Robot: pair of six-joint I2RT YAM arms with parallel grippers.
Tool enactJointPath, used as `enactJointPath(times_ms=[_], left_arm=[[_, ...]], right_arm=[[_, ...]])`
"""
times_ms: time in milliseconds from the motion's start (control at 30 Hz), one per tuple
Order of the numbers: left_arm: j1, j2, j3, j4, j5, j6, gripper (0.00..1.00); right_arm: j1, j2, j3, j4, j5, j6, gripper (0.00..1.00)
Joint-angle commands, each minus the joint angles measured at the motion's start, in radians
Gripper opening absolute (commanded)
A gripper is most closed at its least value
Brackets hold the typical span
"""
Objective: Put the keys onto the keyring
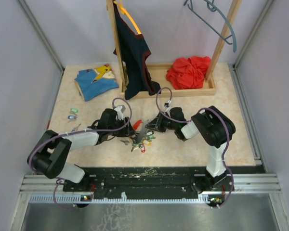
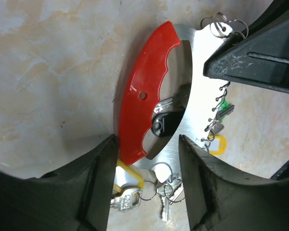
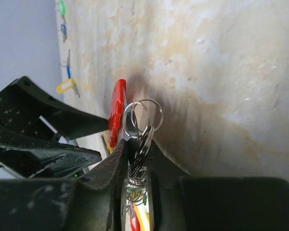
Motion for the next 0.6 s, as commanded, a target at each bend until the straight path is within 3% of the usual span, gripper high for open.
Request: enactJointPath(times_ms=[0, 67, 367, 567], left_arm=[[0.011, -0.074, -0.038, -0.003, 0.005, -0.030, 0.61], [0.037, -0.131, -0.059, 0.016, 0.022, -0.051, 0.63], [0.175, -0.371, -0.148, 0.131, 0.175, -0.153, 0.74], [0.186, -0.401, -0.147, 0.262, 0.298, -0.202, 0.75]], right_arm=[[0.018, -0.020, -0.028, 0.164, -0.063, 0.024, 0.10], [0.012, -0.034, -0.042, 0.252, -0.085, 0.054, 0.01], [-0.066, -0.057, -0.085, 0.713, -0.177, 0.256, 0.00], [-0.082, -0.091, -0.065, 0.825, -0.223, 0.275, 0.00]])
